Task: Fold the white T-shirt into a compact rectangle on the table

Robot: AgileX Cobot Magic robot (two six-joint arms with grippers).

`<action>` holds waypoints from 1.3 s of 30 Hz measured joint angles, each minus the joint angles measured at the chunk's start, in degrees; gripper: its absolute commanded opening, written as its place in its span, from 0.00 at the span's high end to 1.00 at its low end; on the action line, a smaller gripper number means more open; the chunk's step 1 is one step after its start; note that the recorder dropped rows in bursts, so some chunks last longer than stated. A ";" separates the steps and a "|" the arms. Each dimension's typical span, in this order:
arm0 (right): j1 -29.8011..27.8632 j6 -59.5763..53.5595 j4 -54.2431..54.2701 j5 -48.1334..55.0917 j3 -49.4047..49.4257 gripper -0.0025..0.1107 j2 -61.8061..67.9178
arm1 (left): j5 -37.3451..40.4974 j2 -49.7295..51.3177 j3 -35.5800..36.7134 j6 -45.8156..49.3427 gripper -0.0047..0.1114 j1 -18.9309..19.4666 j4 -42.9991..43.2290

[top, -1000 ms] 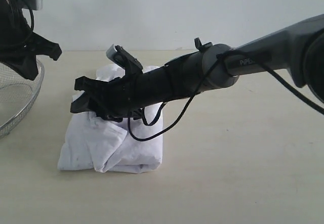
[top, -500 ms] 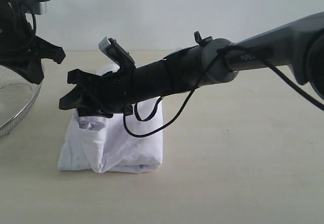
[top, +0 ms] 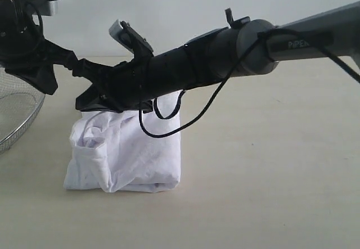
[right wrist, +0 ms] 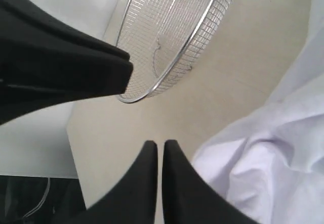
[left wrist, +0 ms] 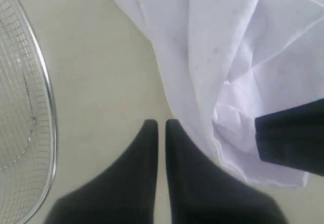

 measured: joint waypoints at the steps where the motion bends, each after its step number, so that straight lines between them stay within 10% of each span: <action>1: 0.00 0.62 -0.68 -0.82 0.62 0.98 -0.37 | 0.00 0.00 0.05 0.14 0.92 0.00 -0.13; 17: -4.14 4.43 -6.92 -31.06 22.59 0.98 -18.14 | -1.35 2.25 0.13 14.16 0.92 -2.79 -19.28; 27: -18.87 2.56 -7.02 -27.25 32.15 0.98 -23.12 | -3.98 11.21 0.13 20.09 0.92 -8.88 -23.61; 39: -20.11 -0.25 -8.11 -19.56 33.77 0.98 -23.12 | -17.19 19.38 -2.15 18.66 0.92 -9.42 -16.91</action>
